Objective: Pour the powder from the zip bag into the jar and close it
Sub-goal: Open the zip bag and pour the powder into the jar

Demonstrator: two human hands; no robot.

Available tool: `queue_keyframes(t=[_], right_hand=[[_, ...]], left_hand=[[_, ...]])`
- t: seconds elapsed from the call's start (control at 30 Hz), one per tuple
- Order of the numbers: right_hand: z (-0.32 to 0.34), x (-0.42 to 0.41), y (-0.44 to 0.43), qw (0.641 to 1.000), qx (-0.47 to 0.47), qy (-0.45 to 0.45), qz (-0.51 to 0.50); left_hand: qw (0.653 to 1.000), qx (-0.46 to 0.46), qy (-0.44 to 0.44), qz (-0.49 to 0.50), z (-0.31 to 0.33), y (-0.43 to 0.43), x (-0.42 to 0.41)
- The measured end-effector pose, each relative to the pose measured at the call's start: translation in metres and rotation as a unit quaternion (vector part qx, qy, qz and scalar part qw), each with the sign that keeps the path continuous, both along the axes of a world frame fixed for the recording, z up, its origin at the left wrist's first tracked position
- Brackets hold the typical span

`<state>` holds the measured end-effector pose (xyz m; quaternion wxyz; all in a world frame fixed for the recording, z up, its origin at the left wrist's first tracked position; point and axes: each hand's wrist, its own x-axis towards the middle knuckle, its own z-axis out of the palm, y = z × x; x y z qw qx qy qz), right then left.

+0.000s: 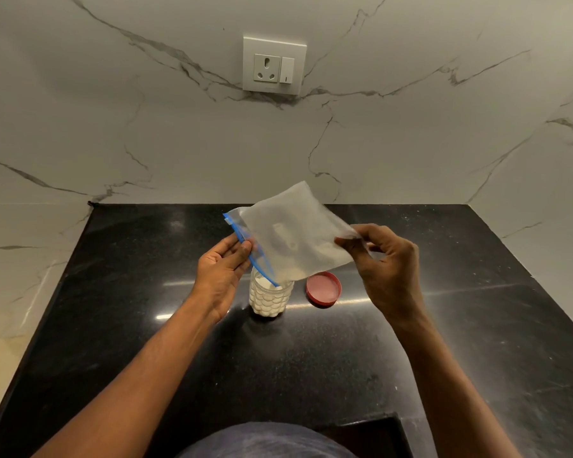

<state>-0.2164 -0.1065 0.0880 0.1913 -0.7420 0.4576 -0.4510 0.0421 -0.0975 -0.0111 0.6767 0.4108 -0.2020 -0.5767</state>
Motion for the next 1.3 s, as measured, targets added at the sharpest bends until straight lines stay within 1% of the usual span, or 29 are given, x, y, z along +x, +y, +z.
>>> queue_keyframes(t=[0.07, 0.17, 0.2, 0.27, 0.4, 0.47, 0.6, 0.63, 0.7, 0.73, 0.83, 0.87, 1.0, 1.1, 1.2, 1.3], right_hand=[[0.000, 0.001, 0.003, 1.000, 0.000, 0.013, -0.004], [0.002, 0.001, 0.006, 1.000, -0.004, -0.022, -0.012], [0.002, 0.001, 0.006, 1.000, 0.003, -0.018, -0.009], [0.000, 0.000, 0.006, 1.000, 0.013, 0.021, 0.001], [0.003, 0.000, 0.005, 1.000, 0.016, 0.007, -0.006], [0.004, 0.002, 0.006, 0.999, 0.016, 0.029, -0.001], [0.007, 0.005, 0.004, 1.000, 0.023, -0.010, -0.006], [0.008, 0.005, 0.004, 1.000, 0.025, 0.003, 0.002], [0.006, 0.008, 0.006, 0.999, 0.017, 0.048, 0.018], [0.006, 0.010, 0.007, 0.999, 0.011, 0.050, 0.015], [0.010, 0.011, 0.006, 1.000, -0.002, 0.003, -0.012], [0.011, 0.011, 0.006, 1.000, -0.004, 0.003, -0.014], [0.012, 0.014, 0.008, 0.999, -0.007, 0.047, 0.009], [0.009, 0.020, 0.013, 0.998, -0.050, 0.040, 0.010], [0.003, 0.032, 0.022, 0.993, -0.079, 0.087, 0.022], [0.003, 0.035, 0.020, 0.996, -0.086, 0.032, -0.017]], left_hand=[[1.000, 0.003, 0.001, 0.000, 0.000, 0.000, 0.000], [1.000, 0.002, -0.002, 0.000, -0.001, 0.001, 0.001], [1.000, 0.002, -0.002, -0.002, -0.002, 0.002, 0.001], [1.000, 0.004, 0.002, -0.003, -0.002, 0.003, 0.000], [1.000, 0.005, 0.004, 0.001, 0.000, 0.005, -0.001], [1.000, 0.009, 0.007, 0.003, 0.000, 0.006, -0.003], [1.000, 0.018, 0.003, 0.008, 0.002, 0.008, -0.004], [1.000, 0.019, 0.002, 0.009, 0.002, 0.009, -0.003], [1.000, 0.023, 0.004, 0.011, 0.003, 0.010, -0.003], [1.000, 0.025, 0.005, 0.011, 0.004, 0.011, -0.003], [1.000, 0.025, 0.003, 0.009, 0.005, 0.011, -0.005], [1.000, 0.026, 0.001, 0.009, 0.005, 0.011, -0.005], [0.999, 0.024, 0.018, 0.013, 0.006, 0.011, -0.004], [0.999, 0.025, 0.027, 0.018, 0.003, 0.011, -0.001], [0.999, 0.031, 0.021, 0.020, 0.000, 0.010, -0.002], [0.999, 0.020, 0.027, 0.016, 0.001, 0.009, -0.002]])
